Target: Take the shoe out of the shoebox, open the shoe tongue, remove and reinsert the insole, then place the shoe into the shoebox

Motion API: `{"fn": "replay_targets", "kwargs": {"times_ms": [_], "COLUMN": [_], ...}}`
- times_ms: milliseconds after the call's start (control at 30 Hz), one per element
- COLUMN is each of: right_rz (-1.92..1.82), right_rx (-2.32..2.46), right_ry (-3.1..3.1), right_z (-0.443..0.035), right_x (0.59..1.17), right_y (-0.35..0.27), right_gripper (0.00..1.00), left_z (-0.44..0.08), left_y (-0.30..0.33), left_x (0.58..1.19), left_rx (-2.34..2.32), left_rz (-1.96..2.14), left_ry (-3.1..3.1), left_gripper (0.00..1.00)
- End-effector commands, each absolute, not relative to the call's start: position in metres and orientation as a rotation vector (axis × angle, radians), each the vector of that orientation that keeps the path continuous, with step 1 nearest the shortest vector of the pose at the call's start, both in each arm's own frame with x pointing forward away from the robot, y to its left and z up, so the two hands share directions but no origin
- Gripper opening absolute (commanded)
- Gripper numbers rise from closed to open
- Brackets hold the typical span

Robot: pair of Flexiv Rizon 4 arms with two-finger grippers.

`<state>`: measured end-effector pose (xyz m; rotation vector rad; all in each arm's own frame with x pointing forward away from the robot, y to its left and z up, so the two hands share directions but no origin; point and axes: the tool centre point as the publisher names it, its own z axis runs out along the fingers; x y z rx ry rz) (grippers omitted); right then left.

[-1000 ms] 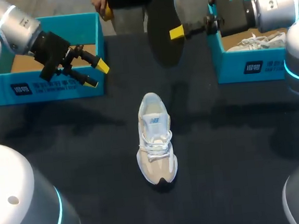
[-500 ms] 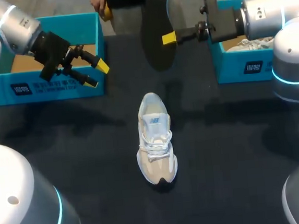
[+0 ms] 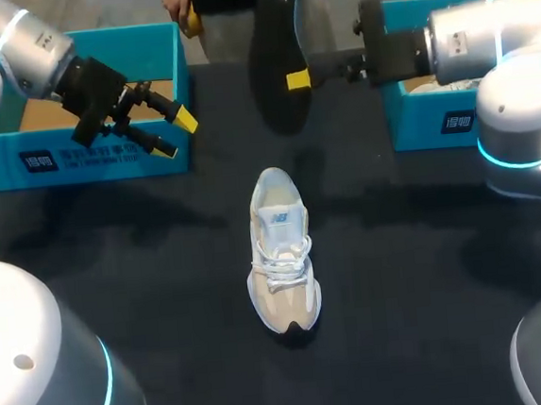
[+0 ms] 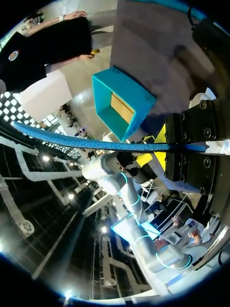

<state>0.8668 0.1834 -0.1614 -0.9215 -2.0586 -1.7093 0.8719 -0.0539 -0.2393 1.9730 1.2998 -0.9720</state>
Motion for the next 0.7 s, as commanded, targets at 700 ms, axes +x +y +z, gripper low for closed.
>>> {"fn": "replay_targets", "kwargs": {"times_ms": [700], "right_rz": [-1.765], "right_rx": [-0.925], "right_ry": [-2.015], "right_z": [-0.248], "right_x": [0.848], "right_y": [0.205], "right_gripper": [0.0], "left_z": [-0.239], "left_y": [-0.053], "left_x": [0.872], "left_rx": [1.976], "left_rz": [-0.971], "left_ry": [1.299], "left_gripper": [1.0]}}
